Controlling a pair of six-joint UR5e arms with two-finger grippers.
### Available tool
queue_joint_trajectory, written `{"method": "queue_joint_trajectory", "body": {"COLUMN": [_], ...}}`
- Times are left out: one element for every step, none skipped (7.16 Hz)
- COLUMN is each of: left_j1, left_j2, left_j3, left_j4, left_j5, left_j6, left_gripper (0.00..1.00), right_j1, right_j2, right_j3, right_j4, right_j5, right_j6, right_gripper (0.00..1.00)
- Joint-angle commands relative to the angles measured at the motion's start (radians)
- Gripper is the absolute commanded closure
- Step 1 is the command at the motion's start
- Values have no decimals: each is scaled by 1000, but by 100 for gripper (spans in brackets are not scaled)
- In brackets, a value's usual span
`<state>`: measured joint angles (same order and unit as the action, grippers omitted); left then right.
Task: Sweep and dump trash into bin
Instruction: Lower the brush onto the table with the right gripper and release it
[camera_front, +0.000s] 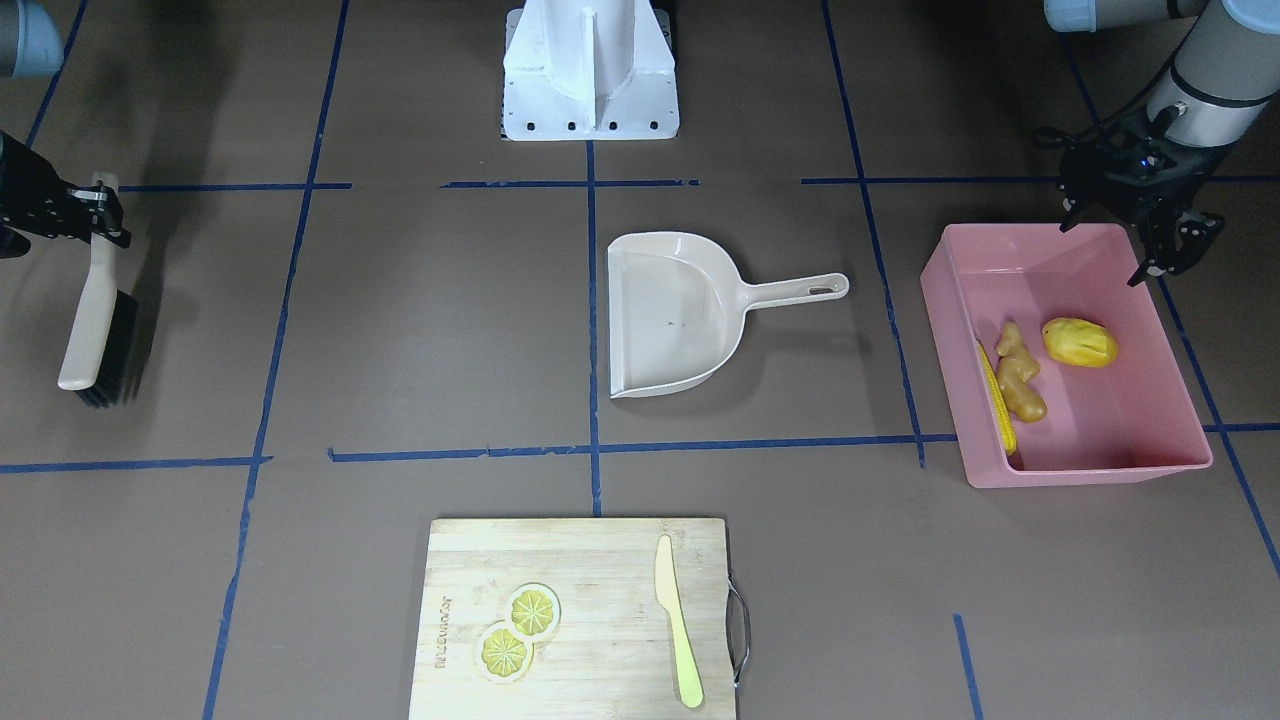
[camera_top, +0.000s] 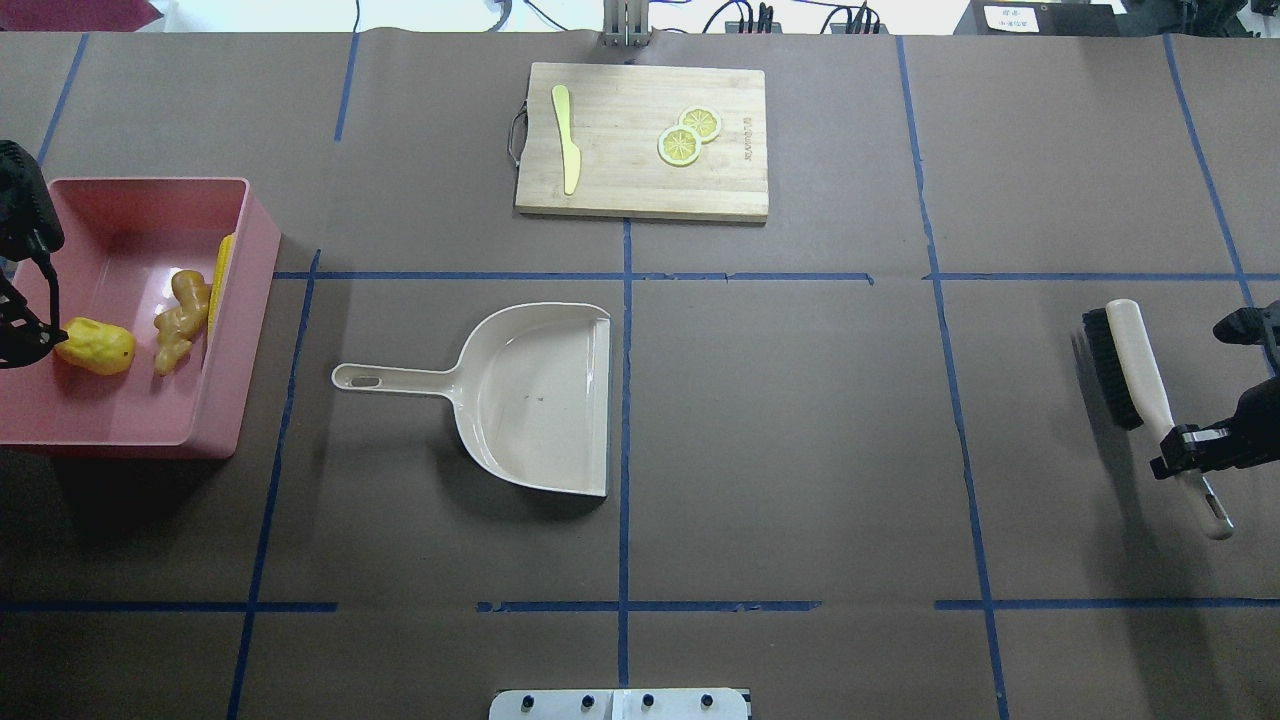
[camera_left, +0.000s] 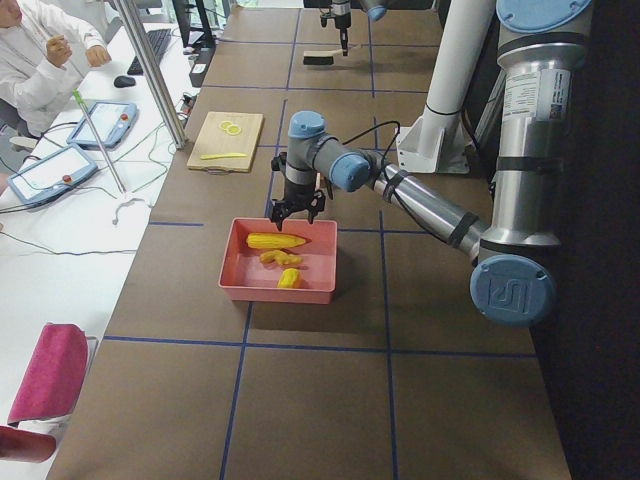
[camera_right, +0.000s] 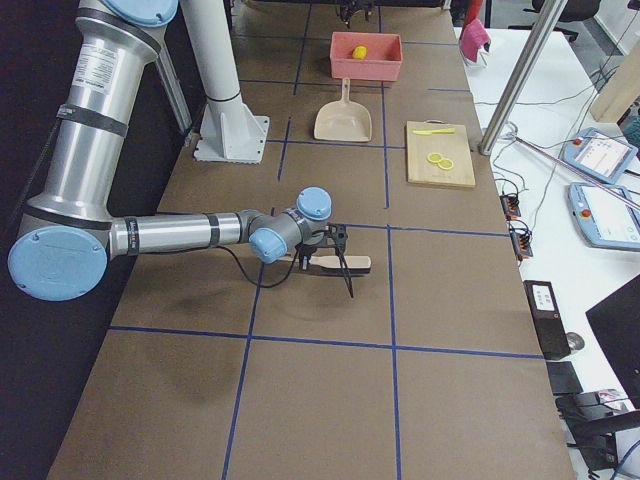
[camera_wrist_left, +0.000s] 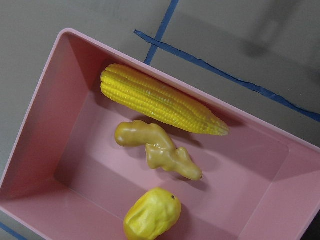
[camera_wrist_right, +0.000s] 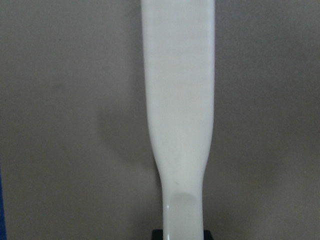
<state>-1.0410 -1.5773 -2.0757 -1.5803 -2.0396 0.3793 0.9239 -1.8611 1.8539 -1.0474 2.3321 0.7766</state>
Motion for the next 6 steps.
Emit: {"method": "queue_joint_trajectory", "body": {"left_j1": [-1,-1,-1,-1,-1,-1], "left_j2": [-1,-1,-1,-1,-1,-1], "left_j3": [3,3,3,3,3,0], "left_j4": [-3,-3,-3,-3,-4,-4], "left_j5": [-1,1,1,1,1,1], "left_j6": [0,-2,-2,-2,-2,-2], "left_gripper": [4,3,2,2,2,2], "right_j1": [-22,-25,-25,-25,-27,-25], "right_j2": [-3,-4,-4,-4,-4,-4], "right_j3": [-5,-8,-8,-8,-8,-7], "right_j4": [0,-2,-2,-2,-2,1], "right_j5": [4,4,4,4,3,3], "right_j6": [0,0,0,0,3,3], "right_gripper": [90,88,84,71,2,0]}}
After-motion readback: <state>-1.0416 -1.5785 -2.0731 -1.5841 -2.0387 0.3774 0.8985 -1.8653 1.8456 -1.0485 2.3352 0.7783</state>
